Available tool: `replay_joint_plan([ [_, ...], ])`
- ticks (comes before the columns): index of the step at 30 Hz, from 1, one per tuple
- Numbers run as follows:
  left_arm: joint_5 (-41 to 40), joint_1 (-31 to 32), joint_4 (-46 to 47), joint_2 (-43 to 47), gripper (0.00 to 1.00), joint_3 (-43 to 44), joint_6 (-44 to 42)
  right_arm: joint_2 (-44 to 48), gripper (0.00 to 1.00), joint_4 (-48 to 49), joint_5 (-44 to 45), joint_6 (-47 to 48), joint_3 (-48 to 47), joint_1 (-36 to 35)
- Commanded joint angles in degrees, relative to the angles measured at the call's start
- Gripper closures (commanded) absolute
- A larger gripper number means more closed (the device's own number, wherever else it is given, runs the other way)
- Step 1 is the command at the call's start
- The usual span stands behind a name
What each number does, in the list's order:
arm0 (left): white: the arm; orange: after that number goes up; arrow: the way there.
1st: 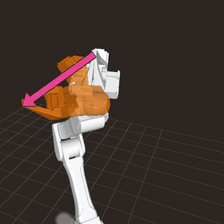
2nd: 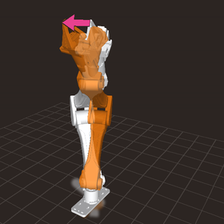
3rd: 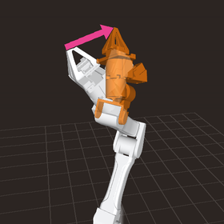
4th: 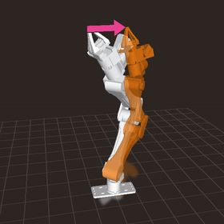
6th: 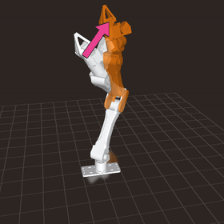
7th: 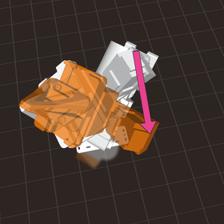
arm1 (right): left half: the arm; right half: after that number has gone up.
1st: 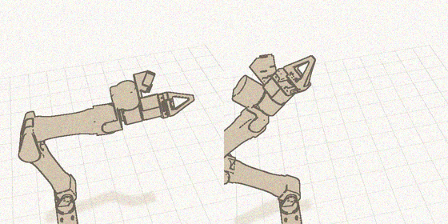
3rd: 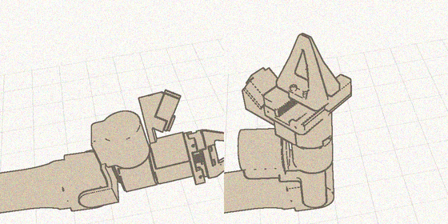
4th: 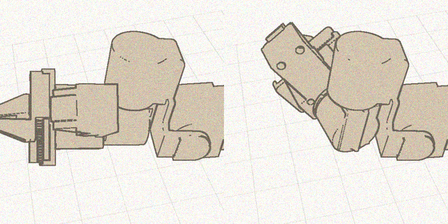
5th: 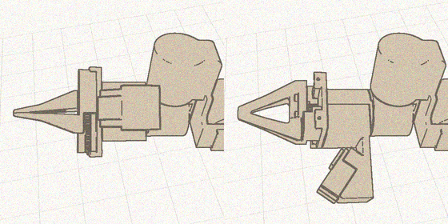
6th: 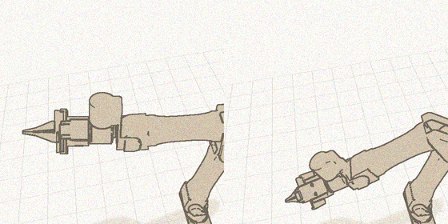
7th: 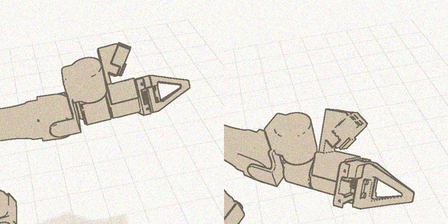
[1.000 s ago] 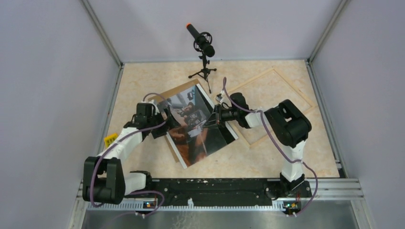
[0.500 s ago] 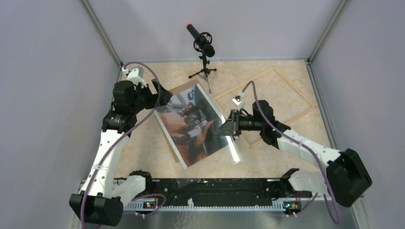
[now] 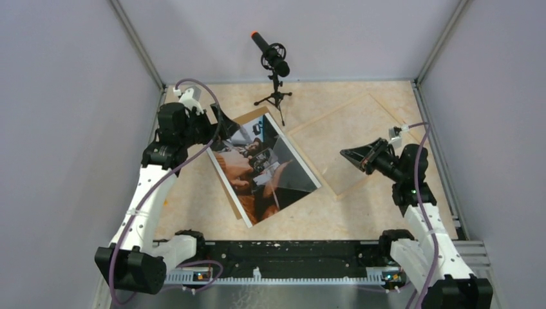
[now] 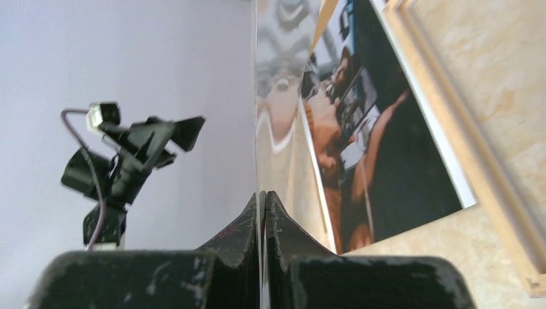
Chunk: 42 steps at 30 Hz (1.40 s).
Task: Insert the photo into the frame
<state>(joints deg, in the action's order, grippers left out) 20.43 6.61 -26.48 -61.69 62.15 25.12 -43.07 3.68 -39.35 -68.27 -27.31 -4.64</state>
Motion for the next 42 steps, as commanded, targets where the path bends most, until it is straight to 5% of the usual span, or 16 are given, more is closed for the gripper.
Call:
replay_joint_plan([
  [1, 3.41, 1.5, 4.99, -1.36, 0.02, 4.21, 1.65, -5.32, 1.0, 2.83, -3.14, 3.82, -3.17, 4.4],
  [13, 3.5, 13.96, 8.24, -9.05, 0.02, 7.9, 0.61, -22.03, 1.0, 16.5, 9.28, 10.71, -8.42, 11.53],
  [23, -13.93, 32.25, 3.02, -13.11, 0.01, 6.77, -6.94, -28.12, 1.0, 36.74, 19.06, 3.81, 4.06, 11.68],
  [29, -17.9, 33.67, 5.65, -10.09, 0.01, 2.65, -7.0, -31.59, 1.0, 40.83, 20.32, 4.43, 8.15, 11.59],
  [42, -15.68, 29.62, 8.35, -10.19, 0.01, 0.09, -6.7, -42.33, 0.49, 40.55, 7.95, 11.45, 4.2, 11.68],
])
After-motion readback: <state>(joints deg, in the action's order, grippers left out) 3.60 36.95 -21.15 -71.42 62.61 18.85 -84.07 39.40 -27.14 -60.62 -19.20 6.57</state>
